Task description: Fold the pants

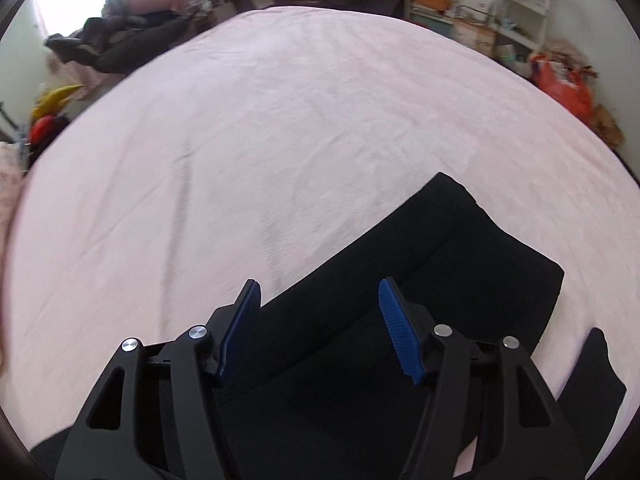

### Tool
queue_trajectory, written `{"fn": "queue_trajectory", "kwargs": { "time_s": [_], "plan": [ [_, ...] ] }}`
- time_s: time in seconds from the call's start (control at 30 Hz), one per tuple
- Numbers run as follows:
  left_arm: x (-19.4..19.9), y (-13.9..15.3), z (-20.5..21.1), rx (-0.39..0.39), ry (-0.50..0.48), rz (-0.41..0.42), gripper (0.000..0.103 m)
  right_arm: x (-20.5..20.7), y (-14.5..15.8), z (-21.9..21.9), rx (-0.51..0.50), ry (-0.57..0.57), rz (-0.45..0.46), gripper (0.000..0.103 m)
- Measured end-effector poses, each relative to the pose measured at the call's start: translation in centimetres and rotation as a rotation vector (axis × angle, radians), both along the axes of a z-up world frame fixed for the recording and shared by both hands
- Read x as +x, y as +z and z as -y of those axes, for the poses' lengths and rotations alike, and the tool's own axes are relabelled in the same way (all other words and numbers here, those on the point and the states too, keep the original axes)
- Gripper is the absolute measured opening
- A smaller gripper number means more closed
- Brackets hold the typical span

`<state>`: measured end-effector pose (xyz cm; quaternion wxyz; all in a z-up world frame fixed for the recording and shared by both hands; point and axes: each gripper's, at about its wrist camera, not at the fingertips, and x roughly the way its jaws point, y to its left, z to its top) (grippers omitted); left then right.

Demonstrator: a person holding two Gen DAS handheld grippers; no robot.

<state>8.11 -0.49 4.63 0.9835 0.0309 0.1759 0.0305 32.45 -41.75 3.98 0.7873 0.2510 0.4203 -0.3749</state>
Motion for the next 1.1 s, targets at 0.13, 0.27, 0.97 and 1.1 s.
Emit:
{"fn": "queue_trajectory", "kwargs": {
  "time_s": [0.13,0.27,0.97,1.1],
  "plan": [
    [0.0,0.0,0.1,0.012,0.001,0.007,0.101,1.2,-1.2,0.0,-0.028,-0.033,-0.05,0.064],
    [0.2,0.0,0.0,0.012,-0.006,0.0,0.101,1.6,-2.4,0.3,-0.039,-0.055,-0.081,0.061],
    [0.5,0.1,-1.6,-0.059,0.003,-0.027,0.101,-5.8,-1.9,5.8,0.36,-0.035,0.361,0.004],
    [0.7,0.0,-2.5,-0.123,0.006,-0.051,0.101,-7.3,-0.7,5.4,0.368,0.017,0.427,0.004]
  ]
}}
